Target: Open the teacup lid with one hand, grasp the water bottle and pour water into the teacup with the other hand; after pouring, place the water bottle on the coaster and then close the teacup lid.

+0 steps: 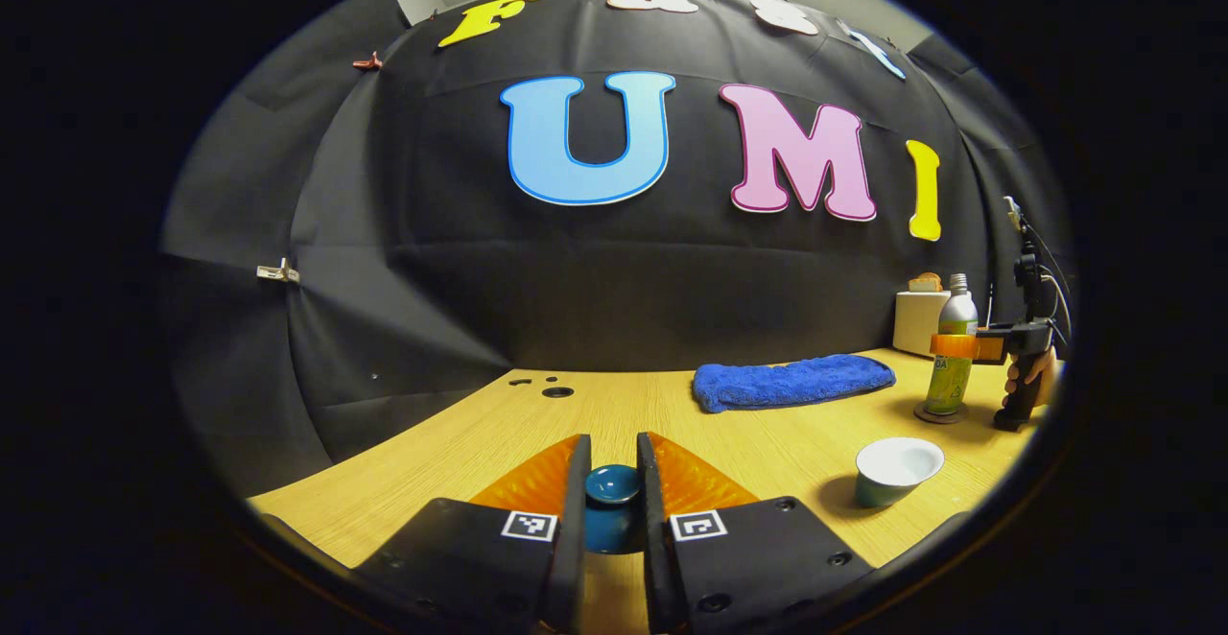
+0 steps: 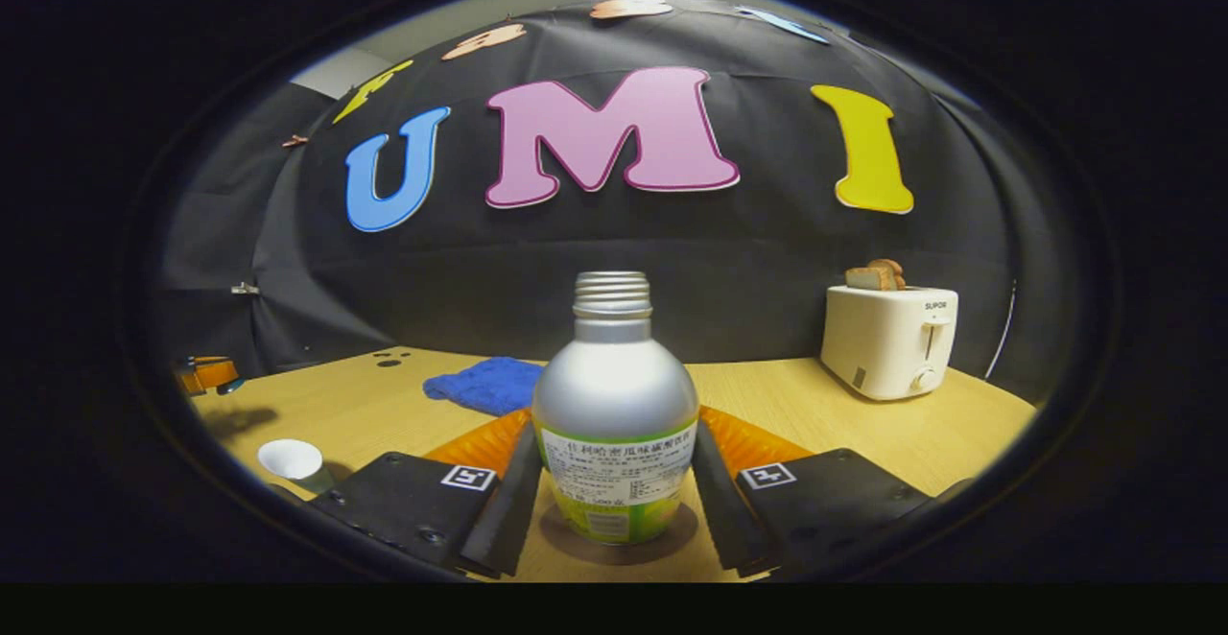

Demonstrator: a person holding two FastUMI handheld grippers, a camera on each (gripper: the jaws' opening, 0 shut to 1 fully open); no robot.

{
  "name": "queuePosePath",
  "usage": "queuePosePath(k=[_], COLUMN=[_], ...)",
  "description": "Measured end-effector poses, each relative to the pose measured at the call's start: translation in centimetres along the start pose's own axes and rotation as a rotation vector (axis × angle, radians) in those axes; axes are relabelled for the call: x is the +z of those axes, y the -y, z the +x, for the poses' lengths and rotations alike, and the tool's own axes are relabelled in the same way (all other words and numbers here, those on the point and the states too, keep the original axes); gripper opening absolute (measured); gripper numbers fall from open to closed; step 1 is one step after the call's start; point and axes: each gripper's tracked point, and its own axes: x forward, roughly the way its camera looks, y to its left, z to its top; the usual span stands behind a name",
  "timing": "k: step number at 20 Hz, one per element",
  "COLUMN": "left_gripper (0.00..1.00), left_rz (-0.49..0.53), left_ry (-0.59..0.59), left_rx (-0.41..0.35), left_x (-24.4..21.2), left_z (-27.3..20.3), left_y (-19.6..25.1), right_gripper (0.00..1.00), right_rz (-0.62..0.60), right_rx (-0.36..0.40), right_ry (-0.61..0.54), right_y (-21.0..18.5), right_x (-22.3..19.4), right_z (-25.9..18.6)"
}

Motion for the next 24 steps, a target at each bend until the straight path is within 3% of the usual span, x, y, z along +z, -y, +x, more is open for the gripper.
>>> queuePosePath(k=[8, 9, 16, 22, 23, 24], left_gripper=[0.29, 0.29, 0.29, 0.29, 0.29, 0.29], left_rz=[0.0, 0.0, 0.0, 0.0, 0.0, 0.0], left_ry=[0.0, 0.0, 0.0, 0.0, 0.0, 0.0], left_rx=[0.0, 0.0, 0.0, 0.001, 0.001, 0.001], left_x=[0.0, 0.0, 0.0, 0.0, 0.0, 0.0], left_z=[0.0, 0.0, 0.0, 0.0, 0.0, 0.0], left_y=[0.0, 0.0, 0.0, 0.0, 0.0, 0.0], right_gripper=[0.84, 1.0, 1.0, 1.0, 0.96, 1.0], right_rz=[-0.032, -0.042, -0.053, -0.095, -0.097, -0.098], right_rx=[-0.01, -0.019, -0.045, -0.024, -0.023, -0.025], right_ry=[-0.058, -0.068, -0.101, -0.087, -0.092, -0.092], right_y=[0.4, 0.6, 0.6, -0.4, -0.5, -0.4], right_x=[-0.9, -1.3, -1.5, -0.8, -0.9, -0.9], right_z=[-0.1, -0.2, -1.8, -4.7, -5.3, -5.9])
